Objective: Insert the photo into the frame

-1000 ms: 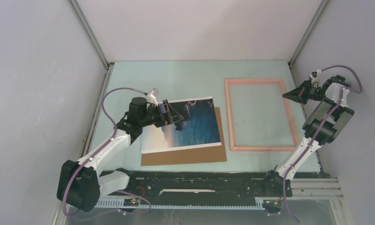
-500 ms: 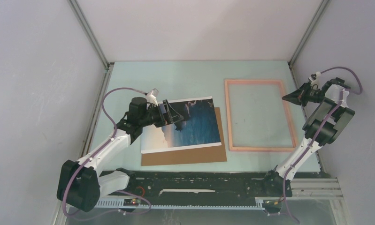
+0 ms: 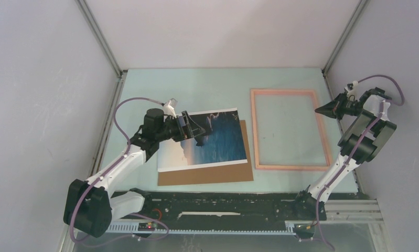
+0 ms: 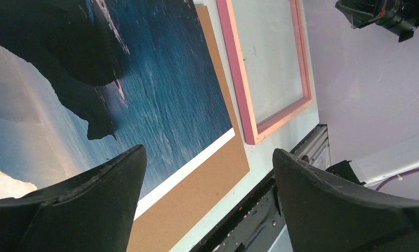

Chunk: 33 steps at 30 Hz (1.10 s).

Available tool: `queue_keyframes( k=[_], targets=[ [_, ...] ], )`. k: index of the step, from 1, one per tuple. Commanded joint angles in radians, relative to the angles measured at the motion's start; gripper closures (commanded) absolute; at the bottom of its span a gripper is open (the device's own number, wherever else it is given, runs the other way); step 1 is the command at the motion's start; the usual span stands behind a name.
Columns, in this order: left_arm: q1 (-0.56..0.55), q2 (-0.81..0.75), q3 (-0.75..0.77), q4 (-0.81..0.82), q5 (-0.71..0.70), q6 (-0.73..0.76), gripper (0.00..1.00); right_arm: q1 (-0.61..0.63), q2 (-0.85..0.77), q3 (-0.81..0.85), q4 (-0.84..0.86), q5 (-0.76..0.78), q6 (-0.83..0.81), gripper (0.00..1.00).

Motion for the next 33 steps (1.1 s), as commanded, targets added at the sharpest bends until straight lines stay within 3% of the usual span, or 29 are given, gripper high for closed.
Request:
queue_keyframes(
  k=[1,13,17,18,19,21,23,33],
  targets=[
    [-0.007,-0.021,-0.001,0.035,0.022,-0.009,0.03,-0.033,-0.052,0.003,-0.026,-0.034,-0.015,1.00],
    [-0.007,-0.012,0.002,0.034,0.022,-0.009,0.03,-0.007,-0.024,0.029,-0.049,0.023,-0.033,0.99],
    [-0.007,-0.008,0.006,0.035,0.024,-0.011,0.02,-0.002,-0.042,0.027,-0.015,0.054,0.007,0.64],
    [-0.007,-0.008,0.006,0.034,0.025,-0.011,0.02,0.005,-0.052,0.027,-0.002,0.067,0.019,0.45],
    [-0.007,-0.009,0.005,0.035,0.025,-0.011,0.03,0.011,-0.060,0.026,0.010,0.081,0.033,0.34],
    [-0.008,-0.009,0.003,0.034,0.024,-0.011,0.02,0.026,-0.076,0.030,0.030,0.117,0.062,0.22],
    [-0.007,-0.010,0.002,0.034,0.025,-0.010,0.03,0.042,-0.095,0.036,0.044,0.191,0.106,0.02],
    [-0.008,-0.008,-0.007,0.065,0.032,-0.022,0.02,0.160,-0.193,0.049,0.023,0.816,0.171,0.00]
  ],
)
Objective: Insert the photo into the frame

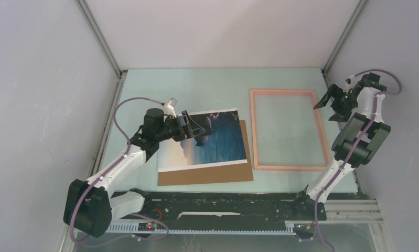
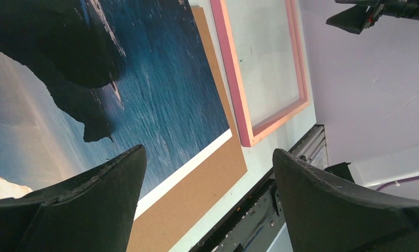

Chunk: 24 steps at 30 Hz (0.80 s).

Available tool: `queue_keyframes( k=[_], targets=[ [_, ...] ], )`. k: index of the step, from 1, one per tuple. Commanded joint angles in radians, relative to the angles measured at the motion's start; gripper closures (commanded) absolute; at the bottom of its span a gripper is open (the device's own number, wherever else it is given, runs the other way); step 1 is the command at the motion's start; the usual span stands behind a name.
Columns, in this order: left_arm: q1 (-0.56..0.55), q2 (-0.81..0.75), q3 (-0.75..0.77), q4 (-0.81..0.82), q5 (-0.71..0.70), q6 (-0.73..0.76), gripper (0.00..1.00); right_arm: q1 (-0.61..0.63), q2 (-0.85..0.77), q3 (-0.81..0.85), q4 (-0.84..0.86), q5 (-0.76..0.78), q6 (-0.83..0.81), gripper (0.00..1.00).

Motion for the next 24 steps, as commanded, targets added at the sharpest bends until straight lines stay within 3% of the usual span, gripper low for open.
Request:
queue_keyframes(
  k=[1,5,8,14,17,20,24],
  targets=[
    [-0.006,-0.009,-0.006,0.058,0.028,-0.013,0.02,0.075,-0.072,0.050,0.001,0.406,0.030,0.00],
    [-0.005,-0.012,-0.012,0.055,0.026,-0.013,0.03,0.199,-0.066,0.086,0.036,0.728,0.025,0.00],
    [-0.005,-0.009,-0.015,0.062,0.027,-0.017,0.03,0.283,-0.052,0.129,0.095,0.801,0.075,0.00],
    [-0.002,-0.015,0.008,0.012,0.028,0.019,0.02,0.344,-0.001,0.147,0.384,0.429,0.424,0.01],
    [-0.002,-0.036,0.070,-0.112,-0.004,0.099,0.03,0.370,0.070,0.181,0.532,0.380,0.528,0.00],
    [-0.002,-0.062,0.125,-0.181,-0.047,0.139,0.01,0.411,0.213,0.398,0.476,0.426,0.485,0.00],
    [-0.019,-0.055,0.144,-0.150,-0.105,0.089,0.00,0.420,0.383,0.629,0.347,0.443,0.486,0.00]
  ],
)
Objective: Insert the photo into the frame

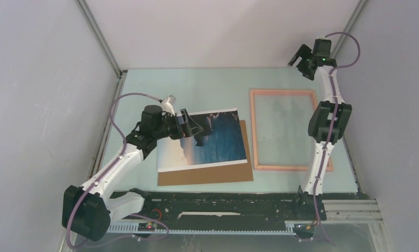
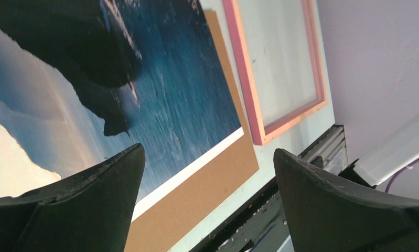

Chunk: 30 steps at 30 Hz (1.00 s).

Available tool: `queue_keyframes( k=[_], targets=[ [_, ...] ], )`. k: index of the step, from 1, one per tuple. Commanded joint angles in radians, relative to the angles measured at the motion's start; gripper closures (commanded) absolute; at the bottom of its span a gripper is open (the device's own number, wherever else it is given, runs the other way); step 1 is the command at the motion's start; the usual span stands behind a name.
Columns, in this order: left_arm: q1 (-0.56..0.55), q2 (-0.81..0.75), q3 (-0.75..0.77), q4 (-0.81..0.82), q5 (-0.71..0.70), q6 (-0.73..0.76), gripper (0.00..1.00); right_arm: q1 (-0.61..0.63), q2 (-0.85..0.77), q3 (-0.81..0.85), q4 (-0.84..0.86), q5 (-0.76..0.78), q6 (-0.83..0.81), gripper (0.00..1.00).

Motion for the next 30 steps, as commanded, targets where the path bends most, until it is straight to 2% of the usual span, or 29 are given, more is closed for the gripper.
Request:
queue_keyframes(
  k=[1,7,10,12,14,17,21,24,27,30],
  targets=[
    [-0.032,-0.014,0.071,0.037,-0.078,-0.021,0.00,0.025,0.135,0.186,-0.055,0.001,0.052,0.00],
    [-0.182,0.145,0.065,0.304,-0.183,-0.153,0.00,0.038,0.130,0.096,0.057,-0.022,0.053,0.02],
    [-0.240,0.292,0.125,0.394,-0.243,-0.188,0.00,0.057,0.143,0.075,0.066,-0.029,0.071,0.05],
    [-0.268,0.395,0.195,0.423,-0.262,-0.200,0.02,0.068,0.121,0.003,0.105,-0.031,0.084,0.05],
    [-0.294,0.500,0.277,0.429,-0.261,-0.206,0.06,0.060,0.091,-0.041,0.148,-0.075,0.108,0.07],
    [-0.334,0.633,0.392,0.460,-0.253,-0.226,0.10,0.032,0.081,-0.012,0.126,-0.202,0.104,0.11],
    [-0.393,0.820,0.560,0.467,-0.225,-0.236,0.18,0.021,0.087,-0.030,0.086,-0.187,0.028,0.11],
    [-0.422,0.929,0.676,0.441,-0.209,-0.243,0.22,0.012,0.116,-0.030,0.061,-0.201,0.033,0.13],
    [-0.438,0.992,0.746,0.402,-0.248,-0.232,0.24,0.009,0.138,-0.014,0.057,-0.233,0.030,0.14],
    [-0.452,1.041,0.832,0.297,-0.306,-0.216,0.21,-0.008,0.125,0.000,0.041,-0.251,0.026,0.14]
  ],
)
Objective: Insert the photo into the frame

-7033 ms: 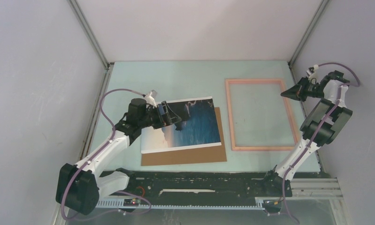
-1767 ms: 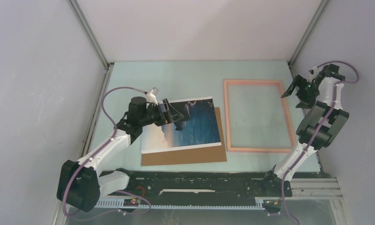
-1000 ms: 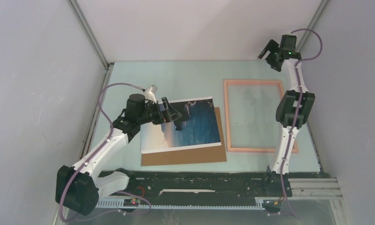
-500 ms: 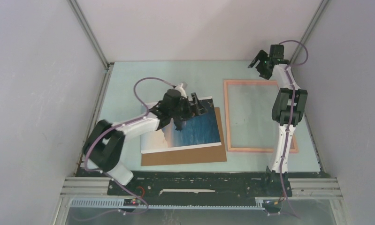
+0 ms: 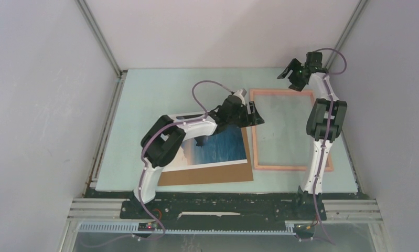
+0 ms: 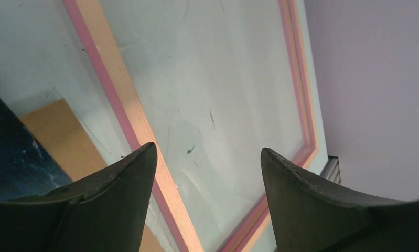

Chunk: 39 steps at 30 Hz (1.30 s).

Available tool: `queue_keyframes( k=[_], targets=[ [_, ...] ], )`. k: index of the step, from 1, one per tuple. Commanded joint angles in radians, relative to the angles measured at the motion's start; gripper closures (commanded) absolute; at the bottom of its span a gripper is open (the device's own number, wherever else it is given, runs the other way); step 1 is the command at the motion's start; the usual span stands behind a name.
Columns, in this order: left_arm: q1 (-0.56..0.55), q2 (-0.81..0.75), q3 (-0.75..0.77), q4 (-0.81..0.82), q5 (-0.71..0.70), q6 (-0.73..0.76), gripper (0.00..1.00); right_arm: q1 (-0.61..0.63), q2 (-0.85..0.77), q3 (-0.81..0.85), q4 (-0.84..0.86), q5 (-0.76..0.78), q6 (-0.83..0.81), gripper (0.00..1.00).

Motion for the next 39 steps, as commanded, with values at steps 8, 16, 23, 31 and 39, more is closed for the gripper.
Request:
queue_keyframes(
  k=[8,16,23,31,39],
  targets=[
    [-0.029,0.135,0.302,-0.371,-0.201,0.023,0.30,-0.105,-0.175,-0.082,-0.076,-0.002,-0.125,0.12],
    [-0.030,0.209,0.413,-0.490,-0.224,0.040,0.36,-0.175,-0.258,-0.223,-0.053,-0.002,-0.151,0.12],
    [-0.030,0.288,0.525,-0.578,-0.221,0.073,0.49,-0.188,-0.145,-0.115,-0.176,0.081,-0.194,0.10],
    [-0.028,0.308,0.516,-0.563,-0.213,0.083,0.80,-0.233,-0.174,-0.216,-0.099,0.086,-0.222,0.04],
    [-0.002,0.286,0.499,-0.546,-0.146,0.050,0.92,-0.280,-0.178,-0.252,-0.034,0.056,-0.149,0.04]
  ],
)
